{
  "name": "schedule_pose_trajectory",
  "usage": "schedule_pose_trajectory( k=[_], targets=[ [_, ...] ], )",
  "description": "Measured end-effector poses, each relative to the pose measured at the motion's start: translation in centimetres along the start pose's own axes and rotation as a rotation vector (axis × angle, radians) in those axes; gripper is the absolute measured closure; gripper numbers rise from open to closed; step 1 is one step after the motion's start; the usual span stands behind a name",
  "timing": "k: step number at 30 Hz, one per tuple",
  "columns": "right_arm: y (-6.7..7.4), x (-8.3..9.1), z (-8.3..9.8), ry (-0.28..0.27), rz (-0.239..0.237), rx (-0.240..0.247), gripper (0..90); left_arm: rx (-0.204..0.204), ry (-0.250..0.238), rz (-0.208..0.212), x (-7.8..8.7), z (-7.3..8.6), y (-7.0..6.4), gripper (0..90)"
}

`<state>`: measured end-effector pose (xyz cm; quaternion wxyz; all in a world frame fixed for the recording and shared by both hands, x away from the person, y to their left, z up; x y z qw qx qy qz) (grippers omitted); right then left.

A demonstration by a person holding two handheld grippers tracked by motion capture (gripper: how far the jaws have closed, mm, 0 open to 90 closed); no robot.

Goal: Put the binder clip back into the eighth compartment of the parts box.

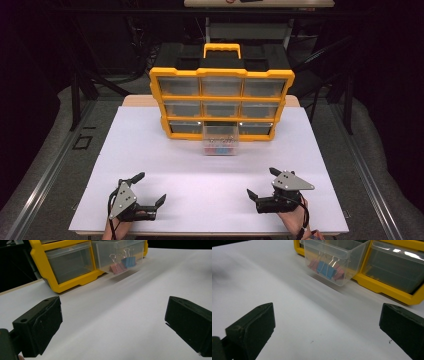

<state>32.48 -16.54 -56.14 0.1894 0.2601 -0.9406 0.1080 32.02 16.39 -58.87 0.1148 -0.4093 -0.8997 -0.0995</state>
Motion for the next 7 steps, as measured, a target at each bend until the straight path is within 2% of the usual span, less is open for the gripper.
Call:
schedule_pose_trajectory(
  k=[1, 7],
  targets=[
    [0.07, 0.06, 0.24, 0.000, -0.003, -0.012, 0.0, 0.000, 0.000, 0.000, -0.01, -0.01, 0.01, 1.0],
    [0.25, -0.02, 0.74, 0.001, 0.000, 0.008, 0.0, 0.000, 0.002, 0.002, -0.12, 0.02, 0.03, 1.0]
  ],
)
Point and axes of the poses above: each handheld gripper's, and its own axes: x roughly backward along the jaws, z roughly out of its underside, y roughly to its left, the point moved 10 cm from there along -x, roughly forward along the jaws, and after that the axes turned 7 degrees about z, right-handed, at the moved point
